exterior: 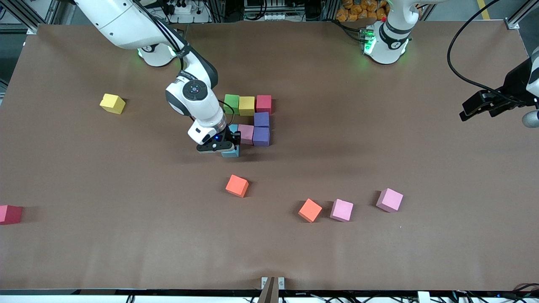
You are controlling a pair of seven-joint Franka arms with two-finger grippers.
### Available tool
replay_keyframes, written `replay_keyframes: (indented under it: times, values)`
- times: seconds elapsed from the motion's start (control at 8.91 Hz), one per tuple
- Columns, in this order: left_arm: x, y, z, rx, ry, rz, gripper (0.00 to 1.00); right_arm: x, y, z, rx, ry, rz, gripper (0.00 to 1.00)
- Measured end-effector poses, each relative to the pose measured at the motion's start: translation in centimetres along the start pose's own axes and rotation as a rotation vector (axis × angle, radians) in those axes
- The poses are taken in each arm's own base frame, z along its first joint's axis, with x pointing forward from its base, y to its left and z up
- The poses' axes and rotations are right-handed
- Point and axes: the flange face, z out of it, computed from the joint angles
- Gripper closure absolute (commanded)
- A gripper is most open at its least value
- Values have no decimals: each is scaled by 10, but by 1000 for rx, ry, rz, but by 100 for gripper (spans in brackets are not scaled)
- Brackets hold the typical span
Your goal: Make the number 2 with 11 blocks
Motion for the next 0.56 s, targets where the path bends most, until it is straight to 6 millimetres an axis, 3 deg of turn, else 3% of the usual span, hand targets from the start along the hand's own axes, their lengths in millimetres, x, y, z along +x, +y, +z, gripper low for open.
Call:
replay_keyframes:
  times: [0.22,0.56]
  values:
    - [0,0,0,0,0,0,23,-1,0,1,-1,-2,0,3]
    - [0,0,0,0,0,0,23,-2,1,2,-3,-4,-1,0]
